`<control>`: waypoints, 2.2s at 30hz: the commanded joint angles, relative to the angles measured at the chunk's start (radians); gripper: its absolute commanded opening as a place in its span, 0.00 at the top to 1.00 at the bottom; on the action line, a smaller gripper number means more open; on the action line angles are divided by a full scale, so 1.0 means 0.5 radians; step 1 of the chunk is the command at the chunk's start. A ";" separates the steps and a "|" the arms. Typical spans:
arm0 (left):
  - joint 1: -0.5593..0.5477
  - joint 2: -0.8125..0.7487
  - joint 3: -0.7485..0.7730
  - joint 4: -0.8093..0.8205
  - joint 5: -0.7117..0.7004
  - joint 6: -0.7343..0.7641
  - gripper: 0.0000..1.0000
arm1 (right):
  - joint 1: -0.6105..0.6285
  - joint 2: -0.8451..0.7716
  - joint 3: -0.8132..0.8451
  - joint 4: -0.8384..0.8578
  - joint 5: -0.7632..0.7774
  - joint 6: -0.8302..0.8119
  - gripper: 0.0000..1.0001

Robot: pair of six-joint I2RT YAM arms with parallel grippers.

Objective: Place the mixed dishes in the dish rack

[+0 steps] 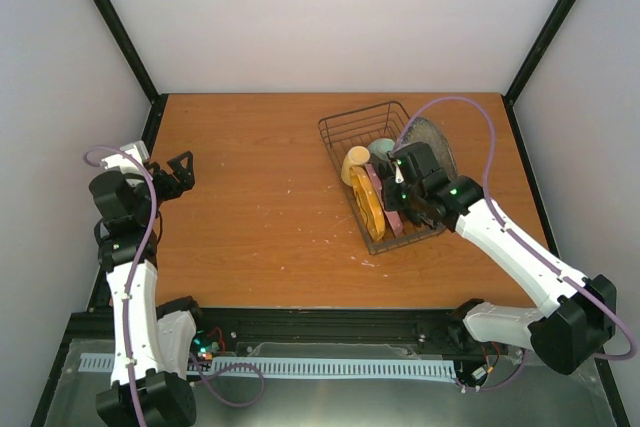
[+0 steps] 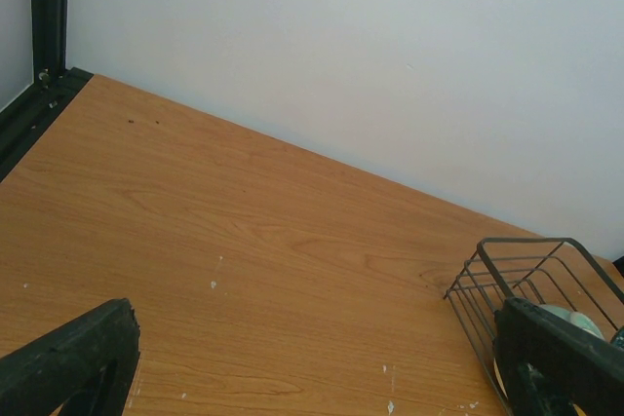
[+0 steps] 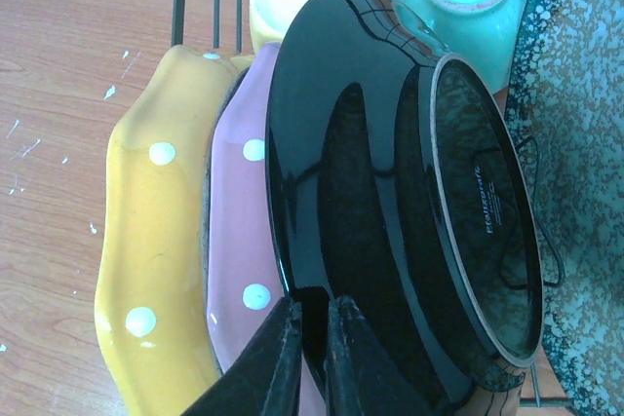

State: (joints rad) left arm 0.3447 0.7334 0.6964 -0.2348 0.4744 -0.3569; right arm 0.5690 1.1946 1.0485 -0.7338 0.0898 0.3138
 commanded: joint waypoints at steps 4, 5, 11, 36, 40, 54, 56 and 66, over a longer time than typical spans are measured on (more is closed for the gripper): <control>-0.008 -0.052 0.053 -0.007 -0.035 0.024 0.00 | -0.076 0.133 -0.018 -0.170 0.299 -0.016 0.92; -0.008 -0.050 0.057 -0.008 -0.037 0.026 0.00 | -0.083 0.145 -0.015 -0.171 0.331 -0.012 0.91; -0.008 -0.037 0.097 -0.027 -0.057 0.049 0.00 | -0.170 0.157 0.017 -0.187 0.505 -0.016 0.90; -0.008 -0.031 0.166 -0.052 -0.068 0.049 0.00 | -0.337 -0.016 0.123 -0.290 0.960 0.030 0.67; -0.008 -0.033 0.170 -0.049 -0.063 0.044 0.00 | -0.337 -0.088 0.135 -0.290 1.040 0.048 0.54; -0.009 -0.029 0.175 -0.036 -0.052 0.024 0.00 | -0.337 -0.317 0.119 -0.100 0.898 -0.053 0.46; -0.009 -0.032 0.172 -0.037 -0.051 0.027 0.00 | -0.338 -0.327 0.117 -0.092 0.866 -0.046 0.45; -0.008 -0.085 0.106 0.004 0.012 0.006 0.00 | -0.337 -0.561 0.150 -0.058 0.518 -0.053 0.35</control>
State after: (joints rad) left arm 0.3447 0.7174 0.7433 -0.2546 0.4564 -0.3550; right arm 0.4080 0.9730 1.1076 -0.7723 0.4152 0.2913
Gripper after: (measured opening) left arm 0.997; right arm 0.652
